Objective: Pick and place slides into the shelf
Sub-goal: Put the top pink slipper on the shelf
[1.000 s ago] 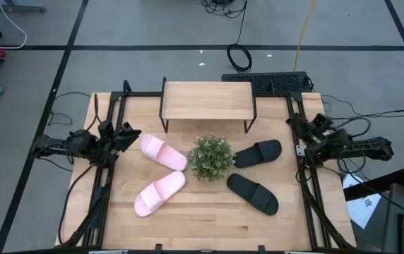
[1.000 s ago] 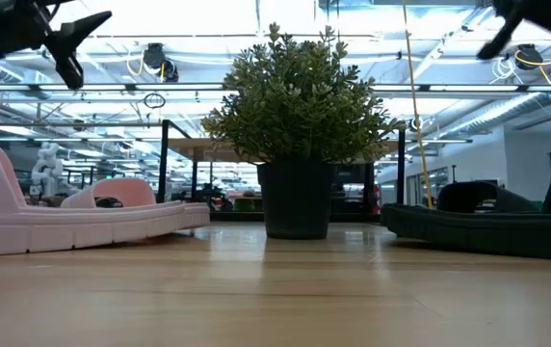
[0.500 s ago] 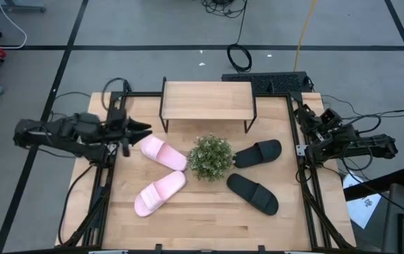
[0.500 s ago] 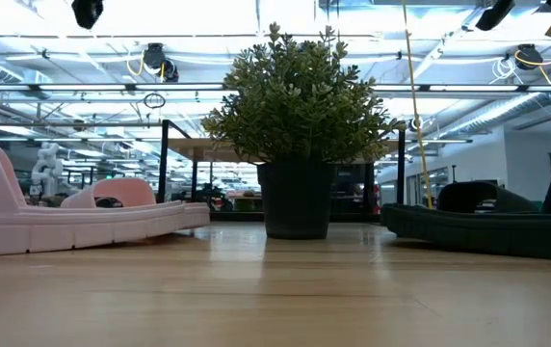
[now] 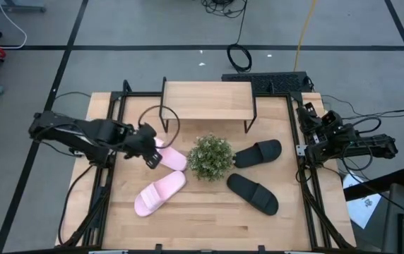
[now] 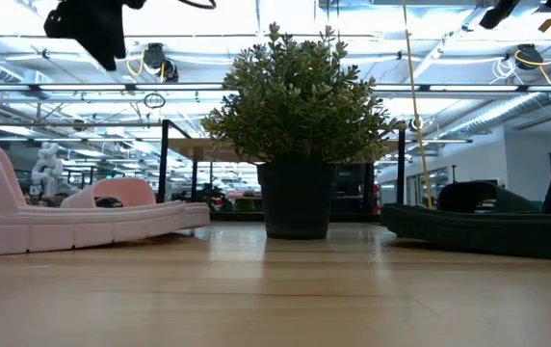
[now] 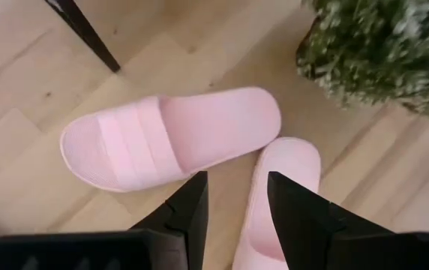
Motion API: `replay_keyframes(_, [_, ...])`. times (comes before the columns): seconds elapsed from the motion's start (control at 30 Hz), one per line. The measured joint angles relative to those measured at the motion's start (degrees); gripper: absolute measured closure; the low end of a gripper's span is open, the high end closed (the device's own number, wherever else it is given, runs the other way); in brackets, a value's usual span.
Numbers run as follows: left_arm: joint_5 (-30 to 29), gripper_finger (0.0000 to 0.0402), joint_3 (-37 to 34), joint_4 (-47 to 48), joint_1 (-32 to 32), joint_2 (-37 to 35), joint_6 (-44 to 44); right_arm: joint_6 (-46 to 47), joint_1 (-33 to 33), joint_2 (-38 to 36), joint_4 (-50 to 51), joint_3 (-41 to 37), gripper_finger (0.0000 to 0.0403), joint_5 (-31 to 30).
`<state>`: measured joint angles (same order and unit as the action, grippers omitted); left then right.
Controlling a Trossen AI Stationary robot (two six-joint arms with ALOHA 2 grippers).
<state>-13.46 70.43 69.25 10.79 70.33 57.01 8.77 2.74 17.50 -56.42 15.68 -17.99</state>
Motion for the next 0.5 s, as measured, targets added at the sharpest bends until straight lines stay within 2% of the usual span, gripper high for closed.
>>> replay_keyframes(0.23, [-1.99, 0.0268, -0.04, -1.12, 0.59, 4.13, 2.29, -5.07, 0.00, -0.04, 0.18, 0.02, 0.0394, -3.26])
replay_keyframes(0.5, [-3.74, 0.0268, -0.04, -2.22, 0.37, 7.47, 2.88, -7.98, -0.02, -0.20, 1.70, 0.02, 0.0394, -3.25])
